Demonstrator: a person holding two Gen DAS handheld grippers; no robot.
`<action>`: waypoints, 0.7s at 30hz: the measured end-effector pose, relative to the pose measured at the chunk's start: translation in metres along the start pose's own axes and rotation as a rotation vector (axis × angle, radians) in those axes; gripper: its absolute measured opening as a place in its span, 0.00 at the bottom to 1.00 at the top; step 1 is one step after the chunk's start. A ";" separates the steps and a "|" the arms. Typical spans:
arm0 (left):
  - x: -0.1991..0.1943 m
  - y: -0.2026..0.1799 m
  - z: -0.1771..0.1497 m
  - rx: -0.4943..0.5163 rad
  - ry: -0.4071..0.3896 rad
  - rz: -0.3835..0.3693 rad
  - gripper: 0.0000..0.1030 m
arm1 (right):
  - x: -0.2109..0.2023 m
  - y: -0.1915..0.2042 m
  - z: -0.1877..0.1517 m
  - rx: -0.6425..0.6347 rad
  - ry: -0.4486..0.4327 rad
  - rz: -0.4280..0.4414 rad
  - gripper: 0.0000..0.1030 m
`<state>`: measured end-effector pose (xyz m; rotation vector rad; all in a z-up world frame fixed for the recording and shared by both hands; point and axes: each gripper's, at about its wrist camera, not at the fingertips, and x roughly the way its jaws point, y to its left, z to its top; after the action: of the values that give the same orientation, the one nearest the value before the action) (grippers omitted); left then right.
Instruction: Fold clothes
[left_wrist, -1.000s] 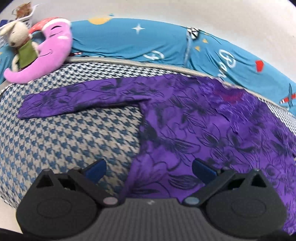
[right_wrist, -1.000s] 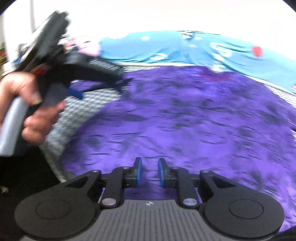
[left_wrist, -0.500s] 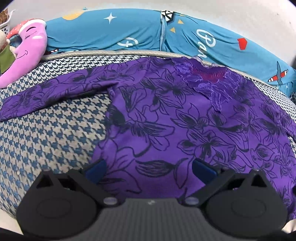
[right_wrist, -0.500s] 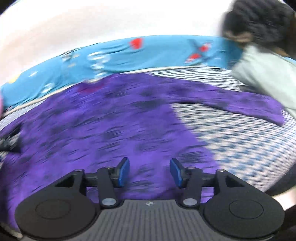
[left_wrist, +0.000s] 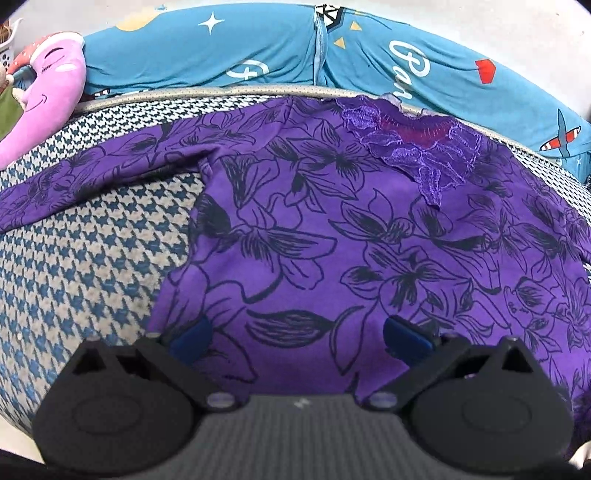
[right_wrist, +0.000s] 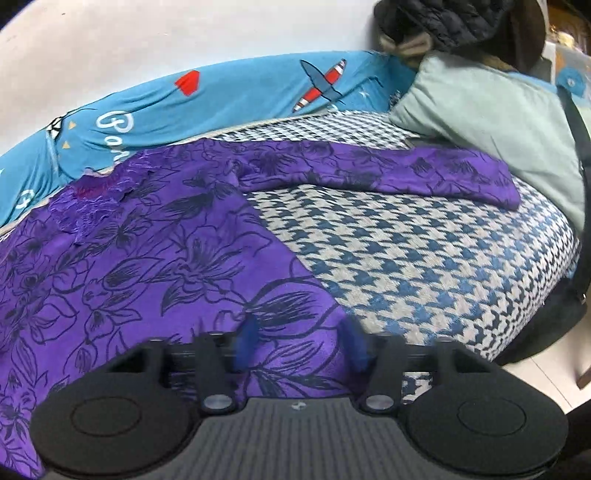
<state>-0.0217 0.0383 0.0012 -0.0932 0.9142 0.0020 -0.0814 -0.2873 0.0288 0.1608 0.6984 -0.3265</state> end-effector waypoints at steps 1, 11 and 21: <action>0.001 -0.001 0.000 0.001 0.002 0.002 1.00 | -0.001 0.002 -0.001 -0.015 -0.003 0.000 0.13; 0.013 -0.014 -0.006 0.044 0.025 0.034 1.00 | -0.014 -0.005 0.000 -0.019 0.049 -0.072 0.04; 0.014 -0.024 -0.011 0.088 0.012 0.037 1.00 | -0.025 -0.014 0.021 0.070 0.017 0.036 0.16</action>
<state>-0.0206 0.0133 -0.0143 0.0051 0.9270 -0.0042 -0.0912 -0.3002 0.0606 0.2424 0.7002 -0.3150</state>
